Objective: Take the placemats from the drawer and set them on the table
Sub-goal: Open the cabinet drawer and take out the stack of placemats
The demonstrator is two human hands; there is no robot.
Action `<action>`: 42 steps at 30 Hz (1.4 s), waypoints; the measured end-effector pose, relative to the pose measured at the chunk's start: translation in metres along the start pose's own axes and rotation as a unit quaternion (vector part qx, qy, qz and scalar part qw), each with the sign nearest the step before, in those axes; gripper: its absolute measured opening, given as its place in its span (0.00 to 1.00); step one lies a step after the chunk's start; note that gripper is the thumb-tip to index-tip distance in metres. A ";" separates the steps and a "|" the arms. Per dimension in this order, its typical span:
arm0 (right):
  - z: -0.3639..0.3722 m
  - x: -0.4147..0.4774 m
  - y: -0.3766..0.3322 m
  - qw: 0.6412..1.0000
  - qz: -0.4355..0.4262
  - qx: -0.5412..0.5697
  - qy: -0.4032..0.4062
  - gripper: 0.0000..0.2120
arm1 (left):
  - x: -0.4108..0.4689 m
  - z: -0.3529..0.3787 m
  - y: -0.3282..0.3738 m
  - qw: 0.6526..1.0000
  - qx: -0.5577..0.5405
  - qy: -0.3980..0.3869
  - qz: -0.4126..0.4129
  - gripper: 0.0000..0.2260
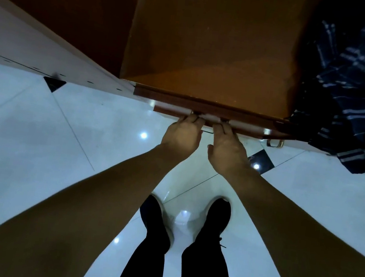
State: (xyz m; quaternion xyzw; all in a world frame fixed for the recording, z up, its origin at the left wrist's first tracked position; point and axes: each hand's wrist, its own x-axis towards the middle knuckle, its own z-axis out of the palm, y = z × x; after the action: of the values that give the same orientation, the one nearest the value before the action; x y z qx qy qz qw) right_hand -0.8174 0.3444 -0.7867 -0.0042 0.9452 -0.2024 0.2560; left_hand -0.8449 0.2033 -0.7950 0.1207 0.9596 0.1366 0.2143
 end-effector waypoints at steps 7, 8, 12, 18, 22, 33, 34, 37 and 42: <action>0.036 -0.053 -0.019 0.999 0.042 0.033 -0.001 0.23 | -0.063 0.025 0.001 0.999 0.015 -0.034 0.016 0.17; 0.043 -0.064 -0.021 0.998 0.046 0.035 -0.010 0.24 | -0.076 0.031 0.001 0.999 0.022 -0.047 0.016 0.19; 0.068 -0.115 -0.025 0.999 0.033 0.007 -0.028 0.35 | -0.130 0.050 0.002 0.995 0.036 -0.092 0.020 0.27; 0.092 -0.163 -0.033 0.998 0.030 -0.021 -0.053 0.38 | -0.181 0.065 0.002 0.986 0.075 -0.145 0.021 0.33; 0.088 -0.172 -0.037 0.996 0.046 0.001 -0.077 0.35 | -0.195 0.057 0.007 0.984 0.086 -0.158 0.012 0.31; -0.041 -0.146 -0.031 0.940 0.224 0.257 0.000 0.05 | -0.181 -0.039 0.002 0.983 -0.177 0.015 -0.045 0.10; -0.045 -0.138 -0.024 0.926 0.255 0.278 0.014 0.07 | -0.171 -0.041 -0.003 0.981 -0.181 0.027 -0.058 0.10; -0.040 -0.118 -0.013 0.888 0.326 0.325 0.000 0.17 | -0.144 -0.041 -0.012 0.974 -0.172 0.000 -0.146 0.15; -0.012 -0.097 -0.010 0.880 0.371 0.295 -0.021 0.20 | -0.125 -0.031 -0.008 0.958 -0.123 -0.086 -0.243 0.23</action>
State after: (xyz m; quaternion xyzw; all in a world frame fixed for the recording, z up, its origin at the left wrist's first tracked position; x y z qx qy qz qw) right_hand -0.7400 0.3506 -0.7264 0.4186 0.7685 -0.3615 0.3218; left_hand -0.7502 0.1529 -0.7229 -0.1325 0.9136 0.1864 0.3363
